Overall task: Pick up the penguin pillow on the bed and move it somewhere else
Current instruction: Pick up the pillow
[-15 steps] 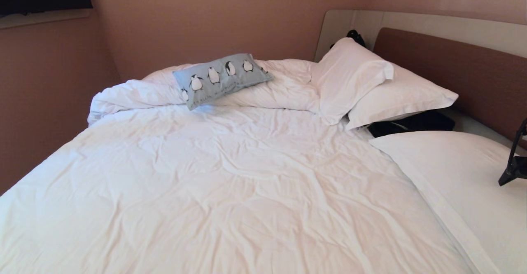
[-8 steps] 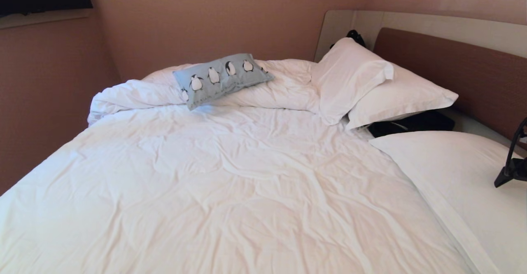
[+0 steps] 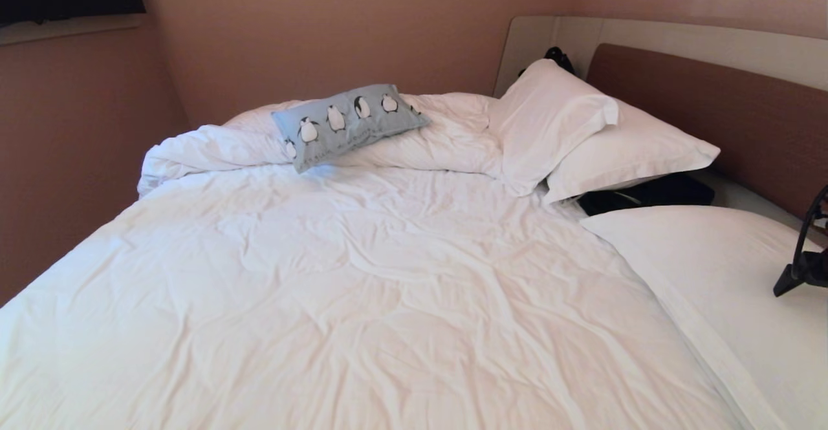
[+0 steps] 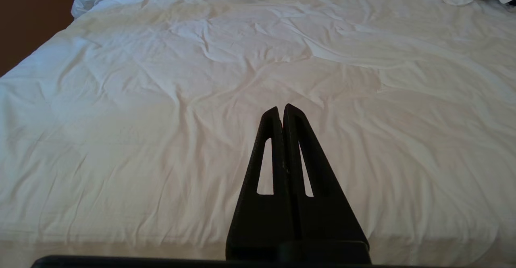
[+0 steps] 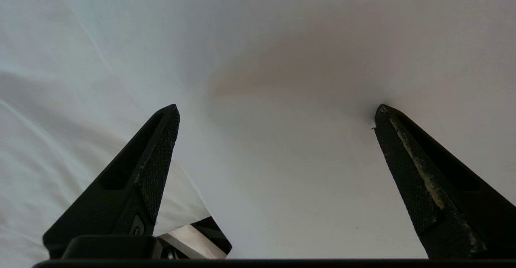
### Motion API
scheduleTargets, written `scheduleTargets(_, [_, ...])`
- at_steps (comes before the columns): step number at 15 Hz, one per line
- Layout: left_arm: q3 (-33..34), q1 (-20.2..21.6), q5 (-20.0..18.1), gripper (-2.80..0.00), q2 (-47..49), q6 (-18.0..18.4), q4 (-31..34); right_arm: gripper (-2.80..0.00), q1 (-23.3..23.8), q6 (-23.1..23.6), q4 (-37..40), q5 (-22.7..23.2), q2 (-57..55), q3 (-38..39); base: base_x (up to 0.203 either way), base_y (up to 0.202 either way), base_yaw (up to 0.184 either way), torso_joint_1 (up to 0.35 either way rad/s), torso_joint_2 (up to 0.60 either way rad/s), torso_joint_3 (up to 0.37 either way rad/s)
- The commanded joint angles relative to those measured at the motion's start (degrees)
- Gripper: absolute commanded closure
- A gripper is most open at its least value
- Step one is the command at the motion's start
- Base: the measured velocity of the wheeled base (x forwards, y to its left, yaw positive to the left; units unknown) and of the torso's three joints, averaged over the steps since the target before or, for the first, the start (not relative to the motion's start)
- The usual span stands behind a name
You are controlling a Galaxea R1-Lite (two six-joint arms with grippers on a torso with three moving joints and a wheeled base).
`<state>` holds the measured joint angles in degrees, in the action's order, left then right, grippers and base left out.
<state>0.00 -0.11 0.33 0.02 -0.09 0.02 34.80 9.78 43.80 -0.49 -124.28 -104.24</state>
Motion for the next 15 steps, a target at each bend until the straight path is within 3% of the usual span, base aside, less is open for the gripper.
scheduleTargets(1, [0.02,0.02,0.02,0.00,-0.02,-0.08,-0.02,-2.80,0.00,0.15,0.23,-0.04,-1.02,-0.07,0.000,0.000,0.000,0.000,0.00,0.000])
scheduleTargets(15, [0.08,0.02,0.02,0.00,-0.02,-0.02,-0.02,-2.80,-0.44,0.51,0.14,-2.41,-7.47,-0.88,0.000,0.000,0.000,0.000,0.00,0.000])
